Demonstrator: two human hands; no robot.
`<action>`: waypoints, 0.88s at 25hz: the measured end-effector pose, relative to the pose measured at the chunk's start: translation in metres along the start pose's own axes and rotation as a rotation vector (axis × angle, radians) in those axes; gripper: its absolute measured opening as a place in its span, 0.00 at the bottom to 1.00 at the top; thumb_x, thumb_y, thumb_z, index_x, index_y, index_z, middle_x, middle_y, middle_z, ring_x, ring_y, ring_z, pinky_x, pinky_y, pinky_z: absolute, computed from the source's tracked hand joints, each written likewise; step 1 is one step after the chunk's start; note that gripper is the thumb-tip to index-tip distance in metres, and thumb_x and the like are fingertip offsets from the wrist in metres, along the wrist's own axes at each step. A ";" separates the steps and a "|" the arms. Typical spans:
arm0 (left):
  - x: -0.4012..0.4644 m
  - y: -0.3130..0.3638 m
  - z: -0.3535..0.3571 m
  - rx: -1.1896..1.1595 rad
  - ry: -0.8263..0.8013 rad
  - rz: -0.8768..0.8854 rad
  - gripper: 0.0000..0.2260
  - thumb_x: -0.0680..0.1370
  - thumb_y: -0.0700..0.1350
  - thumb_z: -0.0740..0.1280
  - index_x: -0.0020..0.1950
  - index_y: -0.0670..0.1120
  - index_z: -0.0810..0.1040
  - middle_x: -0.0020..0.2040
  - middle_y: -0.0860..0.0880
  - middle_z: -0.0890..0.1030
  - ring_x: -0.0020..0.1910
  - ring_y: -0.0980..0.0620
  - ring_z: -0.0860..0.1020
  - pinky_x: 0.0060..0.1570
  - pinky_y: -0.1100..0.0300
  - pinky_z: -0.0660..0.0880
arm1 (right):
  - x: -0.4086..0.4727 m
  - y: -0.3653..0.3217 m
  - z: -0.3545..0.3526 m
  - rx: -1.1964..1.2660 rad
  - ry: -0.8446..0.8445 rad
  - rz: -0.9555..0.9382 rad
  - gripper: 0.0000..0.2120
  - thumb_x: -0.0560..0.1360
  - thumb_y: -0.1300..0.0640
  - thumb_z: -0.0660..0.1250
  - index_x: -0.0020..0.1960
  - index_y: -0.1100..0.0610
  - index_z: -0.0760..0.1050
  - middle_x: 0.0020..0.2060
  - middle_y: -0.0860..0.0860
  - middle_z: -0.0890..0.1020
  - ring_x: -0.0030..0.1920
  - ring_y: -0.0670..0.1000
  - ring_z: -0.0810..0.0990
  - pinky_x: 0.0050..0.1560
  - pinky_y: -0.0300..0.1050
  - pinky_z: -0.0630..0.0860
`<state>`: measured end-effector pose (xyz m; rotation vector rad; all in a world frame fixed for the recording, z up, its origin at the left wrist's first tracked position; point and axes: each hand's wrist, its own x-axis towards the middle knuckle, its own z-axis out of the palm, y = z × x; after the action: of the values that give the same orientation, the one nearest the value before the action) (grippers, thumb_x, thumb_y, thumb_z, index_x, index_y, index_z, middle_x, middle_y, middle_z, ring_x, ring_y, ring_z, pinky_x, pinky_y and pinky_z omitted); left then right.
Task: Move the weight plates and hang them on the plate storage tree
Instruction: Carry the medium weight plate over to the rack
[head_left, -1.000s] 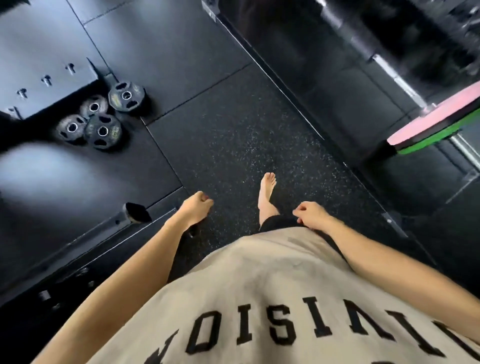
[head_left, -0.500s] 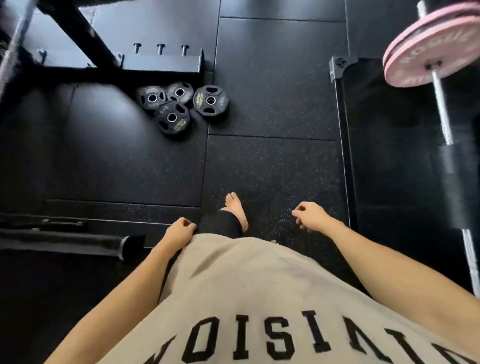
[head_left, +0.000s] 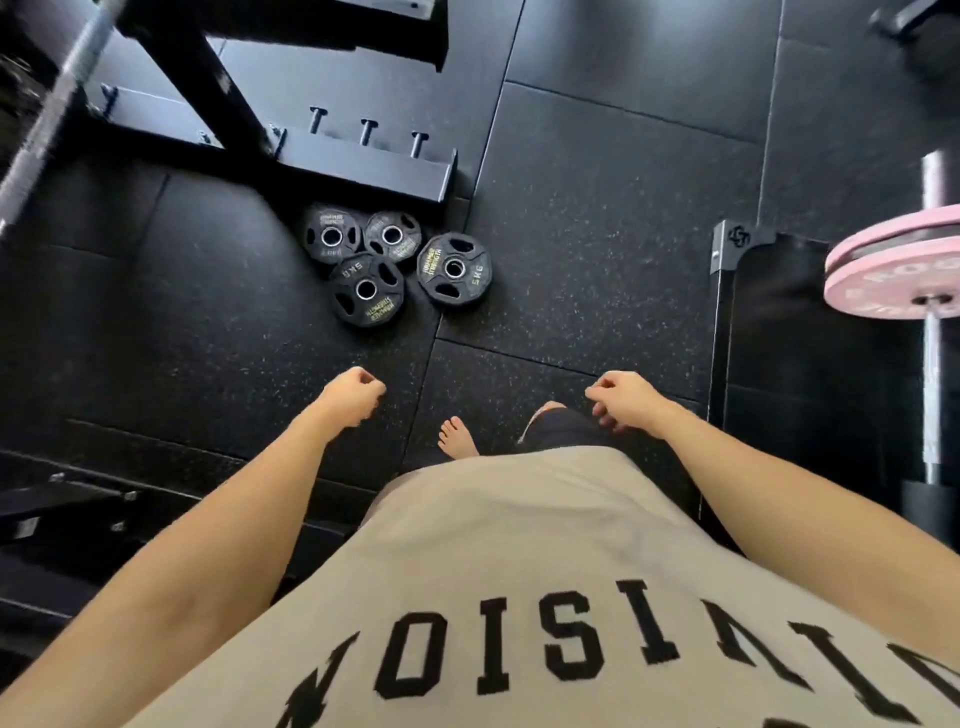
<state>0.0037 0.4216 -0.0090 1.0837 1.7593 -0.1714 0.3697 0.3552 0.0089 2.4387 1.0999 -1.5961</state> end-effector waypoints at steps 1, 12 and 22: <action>0.011 0.018 -0.012 -0.069 0.010 -0.008 0.09 0.82 0.48 0.61 0.59 0.45 0.73 0.52 0.43 0.80 0.48 0.46 0.79 0.45 0.53 0.75 | 0.016 -0.020 -0.015 -0.015 -0.003 -0.008 0.06 0.80 0.54 0.62 0.48 0.56 0.75 0.41 0.55 0.81 0.37 0.52 0.78 0.38 0.46 0.76; 0.106 0.131 -0.041 -0.322 0.032 -0.306 0.05 0.81 0.46 0.61 0.51 0.47 0.75 0.50 0.45 0.81 0.46 0.47 0.78 0.47 0.52 0.76 | 0.228 -0.218 -0.120 -0.217 -0.243 0.003 0.11 0.81 0.54 0.62 0.58 0.60 0.74 0.42 0.56 0.80 0.41 0.54 0.80 0.42 0.49 0.77; 0.348 0.138 0.035 -0.534 -0.146 -0.567 0.09 0.79 0.50 0.62 0.55 0.48 0.76 0.54 0.42 0.82 0.53 0.42 0.81 0.57 0.46 0.78 | 0.502 -0.313 -0.056 -0.276 -0.205 0.010 0.09 0.80 0.54 0.62 0.55 0.58 0.73 0.42 0.57 0.80 0.37 0.52 0.76 0.35 0.46 0.73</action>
<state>0.1014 0.6864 -0.2572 0.1753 1.7952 -0.1110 0.3501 0.8823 -0.2651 2.0545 1.1804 -1.5322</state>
